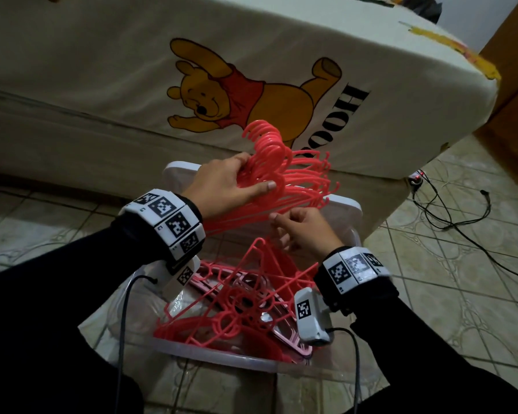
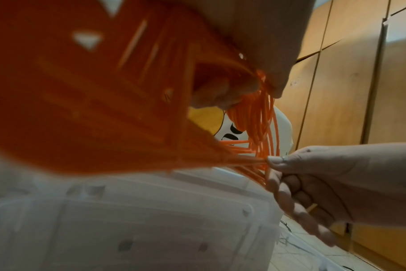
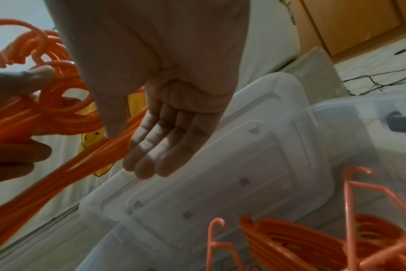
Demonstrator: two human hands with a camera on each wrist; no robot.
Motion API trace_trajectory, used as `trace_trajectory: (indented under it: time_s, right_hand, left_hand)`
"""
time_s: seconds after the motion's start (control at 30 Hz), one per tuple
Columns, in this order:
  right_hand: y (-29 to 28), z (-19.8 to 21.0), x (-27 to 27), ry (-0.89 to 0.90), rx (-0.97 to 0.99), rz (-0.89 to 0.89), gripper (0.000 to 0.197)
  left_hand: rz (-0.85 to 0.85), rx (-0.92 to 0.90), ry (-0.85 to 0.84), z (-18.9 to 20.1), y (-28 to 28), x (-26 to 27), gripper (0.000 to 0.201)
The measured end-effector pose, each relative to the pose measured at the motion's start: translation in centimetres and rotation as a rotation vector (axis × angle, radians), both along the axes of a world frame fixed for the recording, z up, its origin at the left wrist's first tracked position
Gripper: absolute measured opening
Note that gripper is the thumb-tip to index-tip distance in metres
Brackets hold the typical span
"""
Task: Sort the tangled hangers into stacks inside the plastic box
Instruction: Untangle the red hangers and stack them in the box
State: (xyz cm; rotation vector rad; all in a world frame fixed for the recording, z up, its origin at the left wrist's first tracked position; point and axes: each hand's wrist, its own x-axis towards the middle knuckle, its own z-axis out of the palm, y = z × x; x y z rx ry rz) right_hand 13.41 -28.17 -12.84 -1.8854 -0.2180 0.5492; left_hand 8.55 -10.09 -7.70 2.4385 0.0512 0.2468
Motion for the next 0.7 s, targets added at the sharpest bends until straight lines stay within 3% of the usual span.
trace_trajectory:
  time_s: [0.13,0.27,0.4,0.53,0.7]
  right_hand:
    - [-0.4,-0.5,0.4,-0.067,-0.076,0.119,0.019]
    - [-0.8,-1.9,0.2,-0.429,-0.634,0.434,0.008]
    - [-0.1,-4.5,-1.4,-0.608,-0.979,0.734,0.024]
    - [1.2,-7.0,-2.9,-0.772,-1.070,0.992,0.030]
    - [1.3,-8.8,-3.7,-0.762,-1.073,1.043,0.032]
  left_hand:
    - [-0.009,-0.016,0.002,0.1,0.1,0.1,0.058]
    - [0.007,-0.059,-0.022,0.3,0.0,0.0,0.058]
    - [0.034,-0.067,-0.036,0.2,0.2,0.2,0.052]
    - [0.007,-0.072,-0.023,0.1,0.3,0.2,0.048]
    - [-0.068,-0.044,0.018,0.3,0.6,0.0,0.076]
